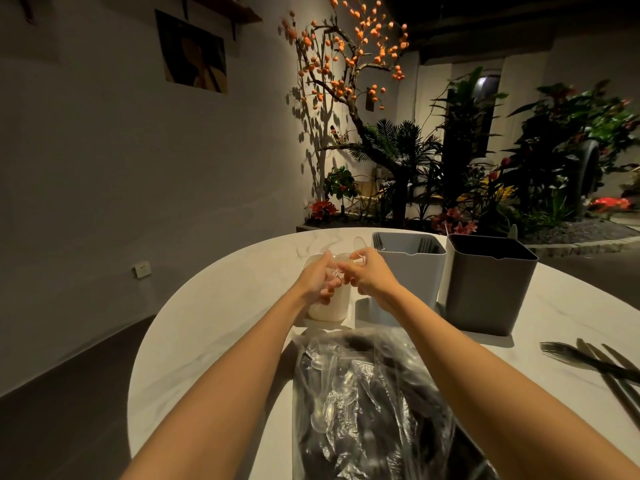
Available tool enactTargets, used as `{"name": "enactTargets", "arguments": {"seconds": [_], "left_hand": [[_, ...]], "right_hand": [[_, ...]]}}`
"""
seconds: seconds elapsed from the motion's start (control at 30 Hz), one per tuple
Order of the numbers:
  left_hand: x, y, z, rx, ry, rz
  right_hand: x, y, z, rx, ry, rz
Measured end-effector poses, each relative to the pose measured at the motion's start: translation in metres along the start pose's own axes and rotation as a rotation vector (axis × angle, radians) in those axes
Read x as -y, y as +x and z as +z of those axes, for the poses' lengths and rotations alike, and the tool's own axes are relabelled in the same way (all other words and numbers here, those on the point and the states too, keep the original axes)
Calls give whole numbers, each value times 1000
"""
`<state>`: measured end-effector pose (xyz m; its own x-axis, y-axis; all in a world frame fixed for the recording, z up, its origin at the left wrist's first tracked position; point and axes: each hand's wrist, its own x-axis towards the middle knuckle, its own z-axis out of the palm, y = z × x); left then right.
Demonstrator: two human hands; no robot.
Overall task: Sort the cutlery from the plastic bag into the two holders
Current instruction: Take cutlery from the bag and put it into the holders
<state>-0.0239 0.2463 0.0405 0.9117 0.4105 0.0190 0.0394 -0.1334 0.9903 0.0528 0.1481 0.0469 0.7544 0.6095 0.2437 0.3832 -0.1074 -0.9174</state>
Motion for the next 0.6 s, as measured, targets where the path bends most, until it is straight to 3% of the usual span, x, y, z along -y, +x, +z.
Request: {"name": "enactTargets", "arguments": {"seconds": [0.23,0.4,0.6], "left_hand": [[-11,14,-10,29,91,-5],[-19,23,-15,57,145,126],[-13,49,-24,-113,70,161]], "right_hand": [[12,10,3,30,49,-58],[18,25,4,68,-19,-15],[17,37,16,24,70,94]]}}
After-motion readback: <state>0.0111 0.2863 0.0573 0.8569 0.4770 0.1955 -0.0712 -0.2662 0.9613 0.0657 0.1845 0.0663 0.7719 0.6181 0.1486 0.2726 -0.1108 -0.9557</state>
